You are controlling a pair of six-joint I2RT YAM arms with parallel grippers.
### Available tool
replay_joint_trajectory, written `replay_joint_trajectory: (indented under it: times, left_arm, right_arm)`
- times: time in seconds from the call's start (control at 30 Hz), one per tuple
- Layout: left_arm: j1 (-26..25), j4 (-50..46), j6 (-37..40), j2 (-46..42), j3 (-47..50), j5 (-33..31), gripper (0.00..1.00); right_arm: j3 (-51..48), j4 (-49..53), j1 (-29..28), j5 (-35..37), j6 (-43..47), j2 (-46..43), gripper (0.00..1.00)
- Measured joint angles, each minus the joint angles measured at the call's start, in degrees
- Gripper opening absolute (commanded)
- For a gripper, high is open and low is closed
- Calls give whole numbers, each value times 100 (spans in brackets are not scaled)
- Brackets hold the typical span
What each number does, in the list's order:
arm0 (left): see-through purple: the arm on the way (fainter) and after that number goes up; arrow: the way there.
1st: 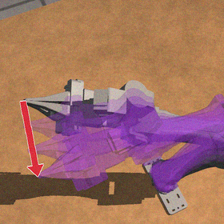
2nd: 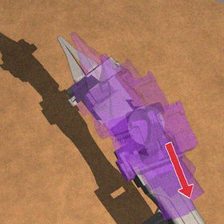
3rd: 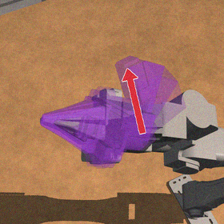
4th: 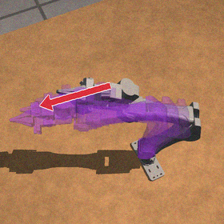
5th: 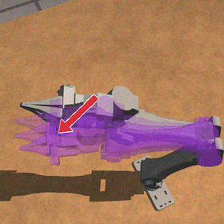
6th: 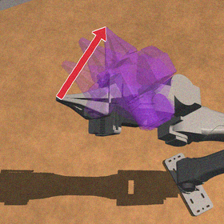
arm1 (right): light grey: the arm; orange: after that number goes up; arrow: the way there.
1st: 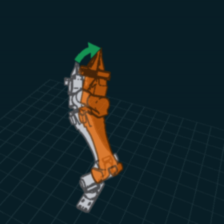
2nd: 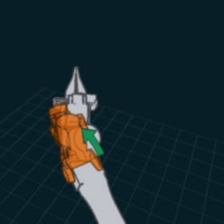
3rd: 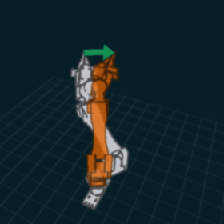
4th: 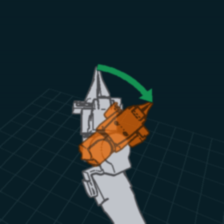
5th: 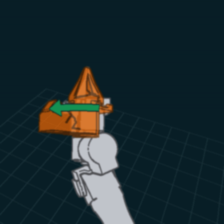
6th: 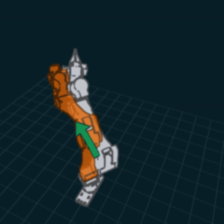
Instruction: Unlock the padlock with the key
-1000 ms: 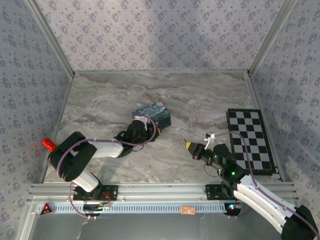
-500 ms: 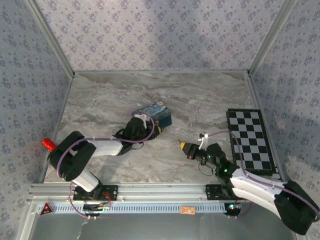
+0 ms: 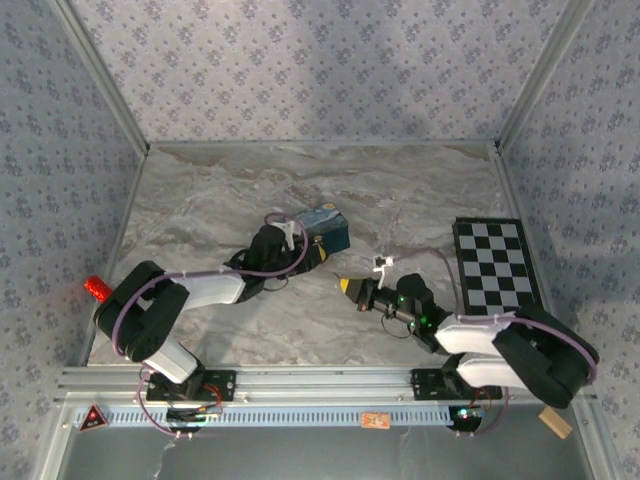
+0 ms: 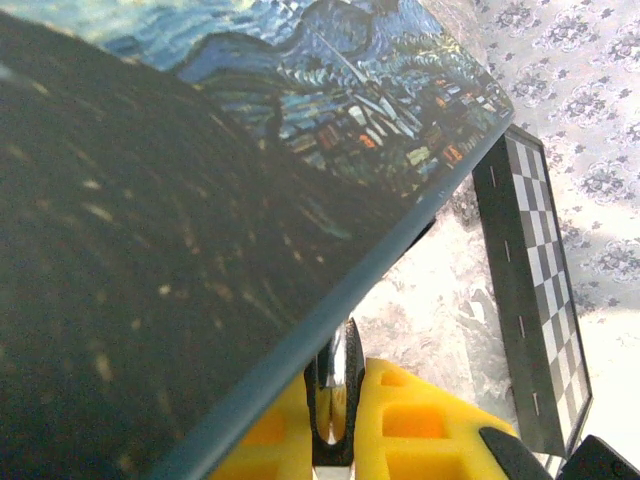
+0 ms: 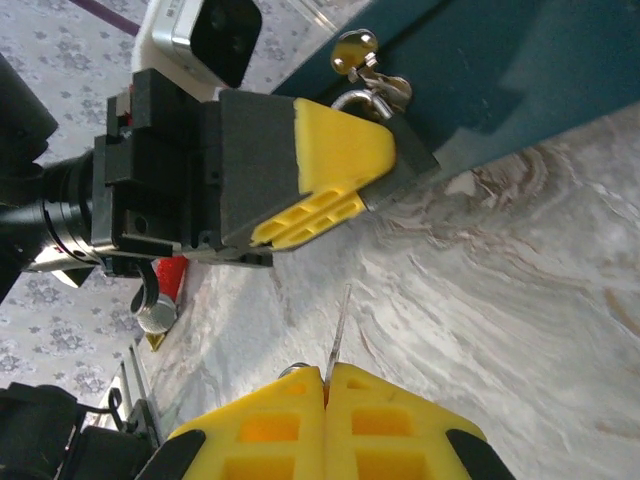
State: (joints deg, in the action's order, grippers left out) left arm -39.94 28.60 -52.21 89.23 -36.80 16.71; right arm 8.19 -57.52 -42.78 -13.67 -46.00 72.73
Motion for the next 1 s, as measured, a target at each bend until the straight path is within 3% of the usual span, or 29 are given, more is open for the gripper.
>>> replay_joint_trajectory:
  times: [0.33,1.0]
  left_arm:
    - [197,-164,2,-81,-131,337,0]
    - [520,-302,-107,-203,-195,822,0]
  right_arm:
    - [170,-1578,448,-627,-138,1676,0]
    - [713,-2050,643,-1058,-136,2037,0]
